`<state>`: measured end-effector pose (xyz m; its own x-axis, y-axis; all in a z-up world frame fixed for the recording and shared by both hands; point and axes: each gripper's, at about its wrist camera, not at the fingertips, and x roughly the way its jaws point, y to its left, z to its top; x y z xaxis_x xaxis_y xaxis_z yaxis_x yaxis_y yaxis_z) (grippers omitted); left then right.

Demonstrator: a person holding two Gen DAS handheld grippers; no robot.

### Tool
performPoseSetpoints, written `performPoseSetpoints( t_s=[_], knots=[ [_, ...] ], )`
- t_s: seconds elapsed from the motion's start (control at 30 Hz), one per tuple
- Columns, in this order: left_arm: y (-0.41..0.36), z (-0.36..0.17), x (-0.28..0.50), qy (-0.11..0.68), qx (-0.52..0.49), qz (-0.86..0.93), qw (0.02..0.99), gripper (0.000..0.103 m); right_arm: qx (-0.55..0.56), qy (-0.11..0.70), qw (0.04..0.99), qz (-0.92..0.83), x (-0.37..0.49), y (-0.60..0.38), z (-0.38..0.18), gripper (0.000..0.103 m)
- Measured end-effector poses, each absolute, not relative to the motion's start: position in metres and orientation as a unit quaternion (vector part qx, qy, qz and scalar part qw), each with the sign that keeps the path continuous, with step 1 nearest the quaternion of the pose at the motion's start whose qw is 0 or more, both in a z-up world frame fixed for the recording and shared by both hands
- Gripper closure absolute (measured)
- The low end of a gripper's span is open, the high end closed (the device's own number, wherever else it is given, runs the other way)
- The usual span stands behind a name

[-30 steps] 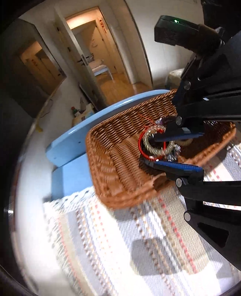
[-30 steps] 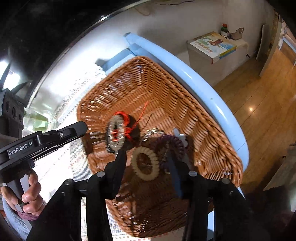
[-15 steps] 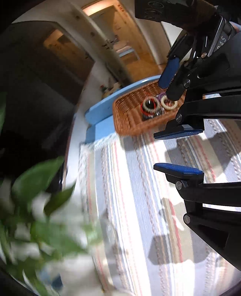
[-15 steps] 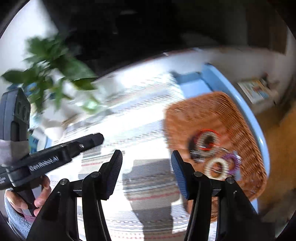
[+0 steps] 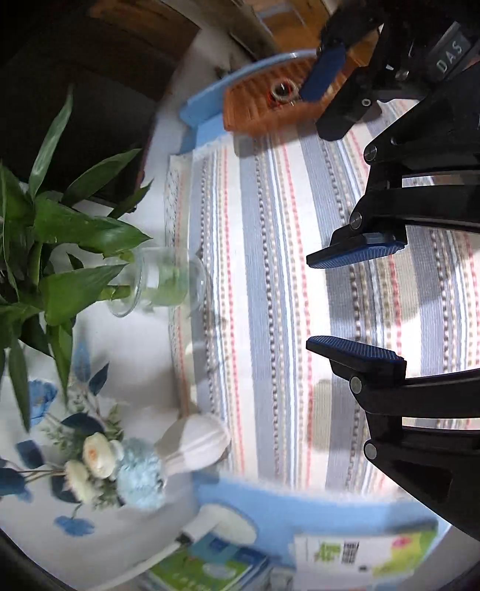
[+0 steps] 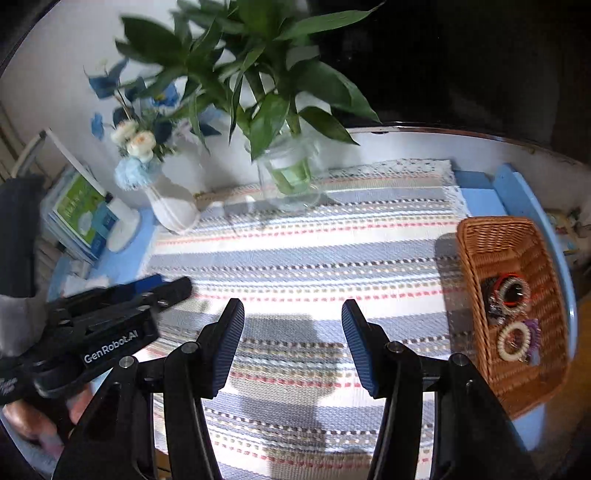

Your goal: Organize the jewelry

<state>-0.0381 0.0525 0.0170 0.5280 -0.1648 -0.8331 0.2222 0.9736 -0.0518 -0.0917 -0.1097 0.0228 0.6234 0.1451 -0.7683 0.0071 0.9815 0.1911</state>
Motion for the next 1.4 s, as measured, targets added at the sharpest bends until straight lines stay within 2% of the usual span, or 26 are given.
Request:
performPoseSetpoints(
  t_s=[0.2, 0.5, 0.7, 0.97, 1.4],
  knots=[
    [-0.005, 0.020, -0.051, 0.458, 0.047, -0.174, 0.870, 0.065, 0.062, 0.433, 0.896, -0.077, -0.111, -0.126, 0.016, 0.046],
    [-0.130, 0.024, -0.067, 0.453, 0.110, -0.300, 0.832, 0.064, 0.151, 0.416, 0.863, -0.243, -0.166, -0.247, 0.014, 0.046],
    [-0.188, 0.022, -0.081, 0.465, 0.104, -0.357, 0.804, 0.065, 0.201, 0.402, 0.844, -0.292, -0.203, -0.304, 0.012, 0.046],
    [-0.215, 0.029, -0.095, 0.454, 0.096, -0.391, 0.795, 0.065, 0.221, 0.394, 0.838, -0.307, -0.220, -0.332, 0.014, 0.046],
    [-0.208, 0.030, -0.095, 0.458, 0.096, -0.380, 0.798, 0.065, 0.215, 0.402, 0.841, -0.292, -0.217, -0.330, 0.014, 0.046]
  ],
)
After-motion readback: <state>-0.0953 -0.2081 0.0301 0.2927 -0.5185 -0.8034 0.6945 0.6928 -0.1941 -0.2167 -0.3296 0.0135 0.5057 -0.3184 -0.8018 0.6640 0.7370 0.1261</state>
